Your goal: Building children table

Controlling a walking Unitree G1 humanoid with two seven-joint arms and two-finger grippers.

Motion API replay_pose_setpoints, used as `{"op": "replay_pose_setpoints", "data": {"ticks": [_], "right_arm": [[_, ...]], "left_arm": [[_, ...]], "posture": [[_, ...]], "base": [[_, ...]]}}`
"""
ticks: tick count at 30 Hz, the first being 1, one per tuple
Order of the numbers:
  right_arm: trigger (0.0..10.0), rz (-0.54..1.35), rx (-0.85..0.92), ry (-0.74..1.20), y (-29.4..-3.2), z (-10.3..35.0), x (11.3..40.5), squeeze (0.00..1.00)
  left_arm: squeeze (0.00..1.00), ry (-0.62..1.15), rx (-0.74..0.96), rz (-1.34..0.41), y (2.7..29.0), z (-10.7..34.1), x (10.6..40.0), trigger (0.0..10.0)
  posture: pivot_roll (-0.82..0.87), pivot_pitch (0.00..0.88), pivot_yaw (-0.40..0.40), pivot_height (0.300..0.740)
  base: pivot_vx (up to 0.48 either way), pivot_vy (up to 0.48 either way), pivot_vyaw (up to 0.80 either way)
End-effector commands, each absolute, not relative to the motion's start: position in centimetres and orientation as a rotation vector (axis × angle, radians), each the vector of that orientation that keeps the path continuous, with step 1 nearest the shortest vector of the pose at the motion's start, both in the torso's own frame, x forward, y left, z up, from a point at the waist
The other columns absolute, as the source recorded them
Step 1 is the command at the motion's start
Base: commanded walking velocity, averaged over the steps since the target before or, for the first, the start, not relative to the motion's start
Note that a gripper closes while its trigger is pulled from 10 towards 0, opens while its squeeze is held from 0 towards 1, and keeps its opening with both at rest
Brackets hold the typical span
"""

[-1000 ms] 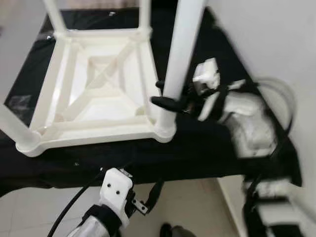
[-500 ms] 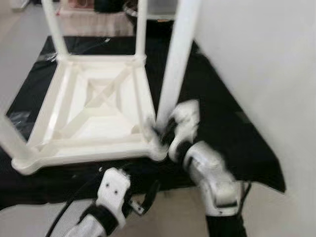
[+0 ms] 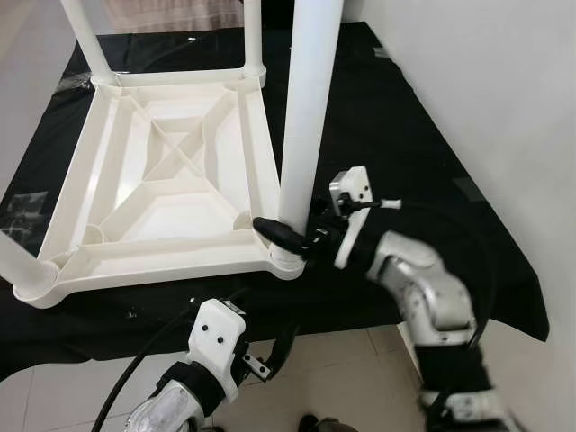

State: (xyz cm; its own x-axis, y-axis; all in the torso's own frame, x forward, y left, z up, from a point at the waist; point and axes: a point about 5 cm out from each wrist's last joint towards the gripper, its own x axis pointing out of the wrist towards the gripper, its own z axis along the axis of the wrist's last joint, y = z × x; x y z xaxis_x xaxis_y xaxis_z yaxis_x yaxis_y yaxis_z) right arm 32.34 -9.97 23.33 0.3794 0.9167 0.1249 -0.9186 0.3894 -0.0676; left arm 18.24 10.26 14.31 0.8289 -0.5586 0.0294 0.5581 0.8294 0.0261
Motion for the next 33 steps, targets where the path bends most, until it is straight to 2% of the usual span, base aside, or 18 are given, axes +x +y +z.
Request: {"op": "replay_pose_setpoints", "data": {"ticks": [1,7,8,9,10,11,17,22,24,25,26,28,29,30,31,32,33], "right_arm": [[10.0,1.292,0.02,-0.179,-9.5,24.0,32.5,0.0],[10.0,1.444,-0.059,-0.241,-9.9,27.3,33.7,0.0],[9.2,1.477,-0.067,-0.252,-9.9,27.9,33.8,0.0],[9.2,1.477,-0.067,-0.252,-9.9,27.9,33.8,0.0],[1.0,1.527,-0.067,-0.259,-10.0,28.4,33.8,0.0],[0.0,1.587,-0.082,-0.256,-10.1,28.7,33.7,0.0],[0.0,1.706,-0.126,-0.232,-10.4,29.1,33.9,0.0],[0.0,1.686,-0.167,-0.211,-10.3,28.5,34.3,0.0],[0.0,1.549,-0.231,-0.158,-10.1,26.7,34.6,0.0],[0.0,1.549,-0.231,-0.158,-10.1,26.7,34.6,0.0],[0.0,1.448,-0.253,-0.126,-9.9,25.7,34.8,0.0],[0.0,1.062,-0.246,0.015,-8.9,22.2,34.6,0.0],[0.0,1.062,-0.246,0.015,-8.9,22.2,34.6,0.0],[0.0,0.86,-0.25,0.073,-8.9,20.8,34.7,0.0],[0.0,0.74,-0.246,0.134,-8.7,18.9,33.1,0.0],[0.0,0.74,-0.246,0.134,-8.7,18.9,33.1,0.0],[0.0,0.641,-0.192,0.184,-8.2,17.5,31.4,0.0]], "left_arm": [[0.0,-0.033,0.018,-0.6,10.0,14.4,17.7,10.0],[0.0,-0.026,0.017,-0.6,9.9,14.5,17.0,10.0],[0.0,-0.025,0.016,-0.6,9.9,14.5,16.9,10.0],[0.0,-0.025,0.016,-0.6,9.9,14.5,16.9,10.0],[0.0,-0.024,0.016,-0.599,9.9,14.5,16.8,10.0],[0.0,-0.022,0.016,-0.599,9.9,14.6,16.7,10.0],[0.0,-0.018,0.016,-0.599,10.0,14.6,16.4,10.0],[0.0,-0.015,0.016,-0.599,10.0,14.6,16.4,10.0],[0.0,-0.015,0.015,-0.599,9.9,14.6,16.5,10.0],[0.0,-0.015,0.015,-0.599,9.9,14.6,16.5,10.0],[0.0,-0.016,0.014,-0.598,9.9,14.6,16.5,10.0],[0.0,-0.018,0.013,-0.595,10.0,14.6,16.5,10.0],[0.0,-0.018,0.013,-0.595,10.0,14.6,16.5,10.0],[0.0,-0.018,0.013,-0.594,10.1,14.6,16.6,10.0],[0.0,-0.019,0.015,-0.593,10.2,14.6,16.7,10.0],[0.0,-0.019,0.015,-0.593,10.2,14.6,16.7,10.0],[0.0,-0.02,0.016,-0.596,10.2,14.6,16.8,10.0]], "posture": [[0.14,0.245,-0.076,0.74],[0.15,0.264,-0.078,0.74],[0.15,0.266,-0.078,0.74],[0.15,0.266,-0.078,0.74],[0.15,0.272,-0.076,0.74],[0.16,0.275,-0.077,0.74],[0.16,0.279,-0.074,0.74],[0.15,0.276,-0.076,0.74],[0.13,0.274,-0.09,0.74],[0.13,0.274,-0.09,0.74],[0.13,0.274,-0.09,0.74],[0.11,0.27,-0.086,0.74],[0.11,0.27,-0.086,0.74],[0.11,0.271,-0.083,0.74],[0.09,0.271,-0.075,0.74],[0.09,0.271,-0.075,0.74],[0.09,0.272,-0.07,0.74]], "base": [[0.0,0.0,0.0],[0.0,0.0,0.0],[0.0,0.0,0.0],[0.0,0.0,0.0],[0.0,0.0,0.0],[0.0,0.0,0.0],[0.0,0.0,0.0],[0.0,0.0,0.0],[0.0,0.0,0.0],[0.0,0.0,0.0],[0.0,0.0,0.0],[0.0,0.0,0.0],[0.0,0.0,0.0],[0.0,0.0,0.0],[0.0,0.0,0.0],[0.0,0.0,0.0],[0.0,0.0,0.0]]}}
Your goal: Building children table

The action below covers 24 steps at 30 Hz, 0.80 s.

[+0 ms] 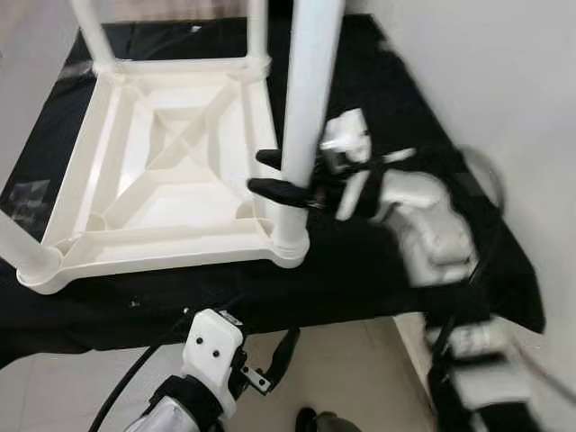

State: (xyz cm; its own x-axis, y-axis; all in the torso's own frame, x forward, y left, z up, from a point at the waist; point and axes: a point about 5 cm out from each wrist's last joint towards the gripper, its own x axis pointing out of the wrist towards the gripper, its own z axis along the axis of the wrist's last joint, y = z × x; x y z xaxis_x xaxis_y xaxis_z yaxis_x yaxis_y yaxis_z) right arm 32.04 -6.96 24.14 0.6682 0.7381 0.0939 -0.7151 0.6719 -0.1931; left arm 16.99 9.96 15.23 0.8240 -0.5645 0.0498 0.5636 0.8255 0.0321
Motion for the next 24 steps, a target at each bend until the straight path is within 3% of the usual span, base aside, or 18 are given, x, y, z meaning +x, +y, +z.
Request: {"op": "replay_pose_setpoints", "data": {"ticks": [1,7,8,9,10,13,14,15,19,20,21,22,24], "right_arm": [[0.0,0.609,-0.154,0.209,-7.6,16.8,30.1,0.0],[0.0,0.589,-0.108,0.191,-5.8,17.1,30.2,0.0],[9.1,0.581,-0.102,0.165,-5.6,17.7,31.1,0.0],[9.1,0.581,-0.102,0.165,-5.6,17.7,31.1,0.0],[10.0,0.567,-0.087,0.139,-5.6,18.4,31.7,0.0],[10.0,0.613,-0.065,0.046,-6.0,20.5,33.2,0.0],[10.0,0.633,-0.061,0.019,-6.2,21.4,33.6,0.84],[10.0,0.699,-0.074,-0.013,-6.5,22.3,34.0,1.0],[10.0,0.879,-0.11,-0.09,-7.7,24.6,34.2,1.0],[10.0,0.956,-0.13,-0.124,-8.1,25.3,34.3,0.83],[10.0,1.031,-0.15,-0.138,-8.5,25.6,34.3,0.46],[10.0,1.084,-0.173,-0.147,-8.8,25.7,34.3,0.0],[10.0,1.159,-0.194,-0.152,-9.0,25.8,34.4,0.0]], "left_arm": [[0.0,-0.02,0.018,-0.599,10.3,14.6,17.0,10.0],[0.0,-0.031,0.033,-0.592,10.5,14.5,17.7,10.0],[0.0,-0.041,0.046,-0.575,10.8,14.6,17.9,10.0],[0.0,-0.041,0.046,-0.575,10.8,14.6,17.9,10.0],[0.0,-0.048,0.06,-0.548,11.1,14.7,18.1,10.0],[0.0,-0.062,0.063,-0.469,11.8,15.3,18.0,10.0],[0.0,-0.061,0.064,-0.457,11.9,15.5,17.7,10.0],[0.0,-0.063,0.065,-0.456,11.8,15.8,17.2,10.0],[0.0,-0.064,0.09,-0.458,12.0,16.3,16.0,10.0],[0.0,-0.062,0.102,-0.45,12.2,16.4,15.7,10.0],[0.0,-0.061,0.109,-0.439,12.5,16.5,15.5,10.0],[0.0,-0.062,0.113,-0.43,12.6,16.7,15.3,10.0],[0.0,-0.074,0.118,-0.42,12.7,17.2,15.1,10.0]], "posture": [[0.08,0.26,-0.064,0.74],[0.07,0.224,-0.062,0.74],[0.07,0.208,-0.066,0.74],[0.07,0.208,-0.066,0.74],[0.07,0.199,-0.069,0.74],[0.07,0.189,-0.072,0.74],[0.07,0.183,-0.074,0.74],[0.08,0.178,-0.079,0.74],[0.09,0.175,-0.088,0.74],[0.1,0.177,-0.094,0.74],[0.11,0.178,-0.096,0.74],[0.11,0.18,-0.098,0.74],[0.12,0.184,-0.102,0.74]], "base": [[0.0,0.0,0.0],[0.0,0.0,0.0],[0.0,0.0,0.0],[0.0,0.0,0.0],[0.0,0.0,0.0],[0.0,0.0,0.0],[0.0,0.0,0.0],[0.0,0.0,0.0],[0.0,0.0,0.0],[0.0,0.0,0.0],[0.0,0.0,0.0],[0.0,0.0,0.0],[0.0,0.0,0.0]]}}
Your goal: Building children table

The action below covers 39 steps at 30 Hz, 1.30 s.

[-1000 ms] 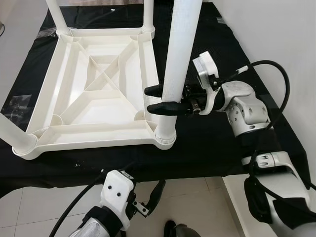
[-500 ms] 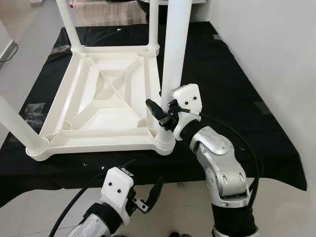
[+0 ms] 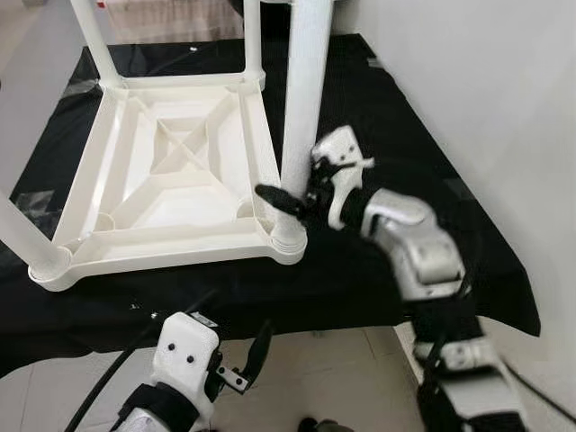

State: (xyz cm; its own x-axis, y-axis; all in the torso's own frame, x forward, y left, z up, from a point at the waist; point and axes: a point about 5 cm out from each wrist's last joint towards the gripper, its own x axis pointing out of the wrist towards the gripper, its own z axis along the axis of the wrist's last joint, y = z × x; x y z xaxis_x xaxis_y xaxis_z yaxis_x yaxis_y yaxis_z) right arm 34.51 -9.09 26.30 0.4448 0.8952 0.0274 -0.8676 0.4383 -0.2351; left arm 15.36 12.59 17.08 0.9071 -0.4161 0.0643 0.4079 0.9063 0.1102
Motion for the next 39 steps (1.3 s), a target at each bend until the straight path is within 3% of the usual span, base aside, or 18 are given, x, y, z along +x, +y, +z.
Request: {"op": "replay_pose_setpoints", "data": {"ticks": [1,2,5,12,13,14,15,28,32,33,34,35,36,37,39], "right_arm": [[10.0,1.204,-0.204,-0.154,-9.1,25.8,34.4,0.0],[10.0,1.204,-0.204,-0.154,-9.1,25.8,34.4,0.0],[10.0,1.439,-0.219,-0.174,-9.0,26.8,34.4,0.0],[10.0,1.532,-0.2,-0.168,-9.5,27.9,35.3,0.0],[2.4,1.525,-0.201,-0.171,-9.7,28.4,35.8,0.0],[2.4,1.525,-0.201,-0.171,-9.7,28.4,35.8,0.0],[0.0,1.542,-0.194,-0.171,-9.9,28.7,36.1,0.0],[0.0,1.606,-0.151,-0.144,-11.8,28.6,36.6,0.0],[0.0,1.507,-0.189,-0.081,-11.6,26.0,36.5,0.0],[0.0,1.322,-0.206,0.001,-10.9,23.4,36.4,0.0],[0.0,1.322,-0.206,0.001,-10.9,23.4,36.4,0.0],[0.0,0.953,-0.174,0.101,-10.4,20.4,36.1,0.0],[0.0,0.752,-0.157,0.162,-10.1,18.2,33.6,0.0],[0.0,0.752,-0.157,0.162,-10.1,18.2,33.6,0.0],[0.0,0.571,-0.092,0.2,-9.1,17.4,30.0,0.0]], "left_arm": [[0.0,-0.083,0.121,-0.414,12.8,17.5,15.0,10.0],[0.0,-0.083,0.121,-0.414,12.8,17.5,15.0,10.0],[0.0,-0.13,0.129,-0.399,12.7,19.2,14.4,10.0],[0.0,-0.137,0.116,-0.394,12.7,19.6,14.0,10.0],[0.0,-0.135,0.107,-0.393,12.6,19.6,13.8,10.0],[0.0,-0.135,0.107,-0.393,12.6,19.6,13.8,10.0],[0.0,-0.132,0.102,-0.394,12.5,19.7,13.7,10.0],[0.0,-0.104,0.07,-0.384,12.3,19.6,13.5,10.0],[0.0,-0.105,0.067,-0.382,12.3,19.6,13.5,10.0],[0.0,-0.107,0.066,-0.379,12.3,19.6,13.7,10.0],[0.0,-0.107,0.066,-0.379,12.3,19.6,13.7,10.0],[0.0,-0.109,0.066,-0.375,12.4,19.7,13.8,10.0],[0.0,-0.111,0.062,-0.369,12.4,19.7,14.0,10.0],[0.0,-0.111,0.062,-0.369,12.4,19.7,14.0,10.0],[0.0,-0.115,0.059,-0.363,12.6,19.7,14.4,10.0]], "posture": [[0.13,0.186,-0.104,0.74],[0.13,0.186,-0.104,0.74],[0.16,0.208,-0.111,0.74],[0.17,0.216,-0.112,0.74],[0.17,0.217,-0.112,0.74],[0.17,0.217,-0.112,0.74],[0.17,0.22,-0.115,0.74],[0.15,0.222,-0.116,0.74],[0.14,0.223,-0.133,0.74],[0.12,0.231,-0.146,0.74],[0.12,0.231,-0.146,0.74],[0.1,0.233,-0.149,0.74],[0.1,0.235,-0.141,0.74],[0.1,0.235,-0.141,0.74],[0.07,0.221,-0.114,0.74]], "base": [[0.0,0.0,0.0],[0.0,0.0,0.0],[0.0,0.0,0.0],[0.0,0.0,0.0],[0.0,0.0,0.0],[0.0,0.0,0.0],[0.0,0.0,0.0],[0.0,0.0,0.0],[0.0,0.0,0.0],[0.0,0.0,0.0],[0.0,0.0,0.0],[0.0,0.0,0.0],[0.0,0.0,0.0],[0.0,0.0,0.0],[0.0,0.0,0.0]]}}
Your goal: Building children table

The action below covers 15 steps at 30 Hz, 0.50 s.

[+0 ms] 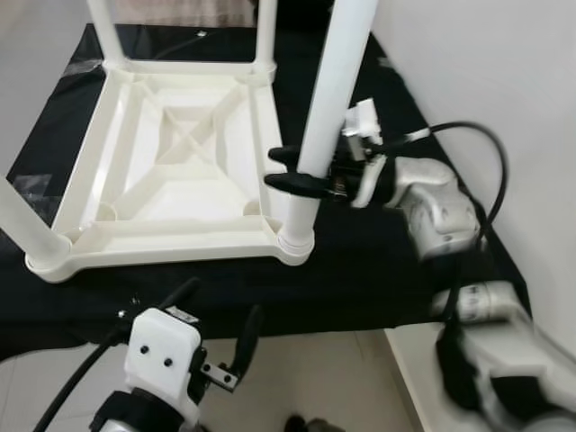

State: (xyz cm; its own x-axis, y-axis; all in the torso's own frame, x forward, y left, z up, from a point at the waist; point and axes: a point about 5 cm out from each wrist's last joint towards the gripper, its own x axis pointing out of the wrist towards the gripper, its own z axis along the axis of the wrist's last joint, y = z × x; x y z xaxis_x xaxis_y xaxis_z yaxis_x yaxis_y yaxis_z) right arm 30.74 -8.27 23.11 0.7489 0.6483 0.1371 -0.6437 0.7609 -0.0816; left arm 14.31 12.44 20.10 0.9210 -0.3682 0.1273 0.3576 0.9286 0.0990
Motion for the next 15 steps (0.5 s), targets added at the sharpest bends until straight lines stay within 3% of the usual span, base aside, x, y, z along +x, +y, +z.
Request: {"op": "replay_pose_setpoints", "data": {"ticks": [1,8,9,10,11,13,14,15], "right_arm": [[0.0,0.57,-0.088,0.175,-8.6,17.8,29.5,0.0],[0.0,0.549,-0.09,0.119,-7.3,19.1,31.5,0.0],[8.5,0.541,-0.082,0.108,-6.9,19.5,31.9,0.0],[8.5,0.542,-0.07,0.086,-6.5,20.1,32.2,0.0],[10.0,0.555,-0.056,0.069,-6.4,20.4,32.5,0.0],[10.0,0.555,-0.046,0.062,-6.3,20.7,32.4,0.0],[10.0,0.594,0.0,0.049,-6.2,21.1,32.6,0.91],[10.0,0.594,0.0,0.049,-6.2,21.1,32.6,0.91]], "left_arm": [[0.0,-0.119,0.058,-0.363,12.6,19.8,14.5,10.0],[0.0,-0.128,0.056,-0.37,12.4,19.7,14.9,10.0],[0.0,-0.129,0.056,-0.37,12.4,19.7,15.0,10.0],[0.0,-0.132,0.059,-0.367,12.4,19.7,15.2,10.0],[0.0,-0.135,0.062,-0.364,12.5,19.8,15.3,10.0],[0.0,-0.137,0.065,-0.362,12.6,19.8,15.3,10.0],[0.0,-0.138,0.066,-0.363,12.5,19.8,15.4,10.0],[0.0,-0.138,0.066,-0.363,12.5,19.8,15.4,10.0]], "posture": [[0.07,0.22,-0.113,0.74],[0.07,0.201,-0.114,0.74],[0.07,0.199,-0.114,0.74],[0.07,0.196,-0.115,0.74],[0.07,0.193,-0.116,0.74],[0.07,0.191,-0.116,0.74],[0.08,0.19,-0.115,0.74],[0.08,0.19,-0.115,0.74]], "base": [[0.0,0.0,0.0],[0.0,0.0,0.0],[0.0,0.0,0.0],[0.0,0.0,0.0],[0.0,0.0,0.0],[0.0,0.0,0.0],[0.0,0.0,0.0],[0.0,0.0,0.0]]}}
